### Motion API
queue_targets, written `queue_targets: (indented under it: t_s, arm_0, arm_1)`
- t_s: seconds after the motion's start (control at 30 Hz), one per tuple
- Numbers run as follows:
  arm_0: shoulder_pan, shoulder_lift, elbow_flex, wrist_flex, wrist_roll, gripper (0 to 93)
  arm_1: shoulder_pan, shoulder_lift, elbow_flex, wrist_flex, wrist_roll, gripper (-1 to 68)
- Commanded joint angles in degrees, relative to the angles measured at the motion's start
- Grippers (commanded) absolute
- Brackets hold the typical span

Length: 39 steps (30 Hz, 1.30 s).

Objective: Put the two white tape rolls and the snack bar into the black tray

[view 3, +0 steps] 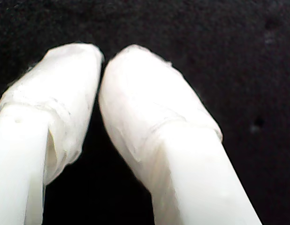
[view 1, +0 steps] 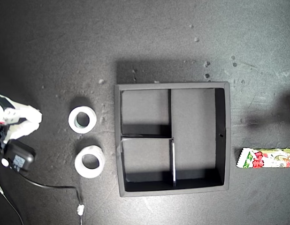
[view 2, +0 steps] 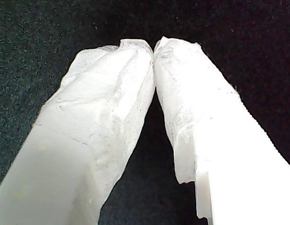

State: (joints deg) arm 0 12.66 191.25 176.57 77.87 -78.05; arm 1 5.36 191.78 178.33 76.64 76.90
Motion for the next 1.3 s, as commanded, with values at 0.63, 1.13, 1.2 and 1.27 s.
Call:
queue_targets:
  t_s: [0.63, 1.13, 1.2, 1.27]
  arm_0:
    - [-0.18, 2.64, 3.25, 2.11, 0.35, 0.2]
    - [-0.18, 2.64, 3.25, 2.11, 0.26, 0.2]
    - [-0.18, 2.64, 3.25, 2.11, 0.18, 0.2]
    - [-0.18, 2.64, 3.25, 1.93, -4.22, 0.6]
  arm_1:
    - [-0.44, 0.0, 0.7, 0.18, 0.18, -0.1]
    - [-0.44, 0.0, 0.7, 0.18, 0.18, -0.1]
    - [-0.44, 0.0, 0.7, 0.18, 0.18, -0.1]
    - [-0.26, 0.0, 0.7, 0.18, 1.76, -0.1]
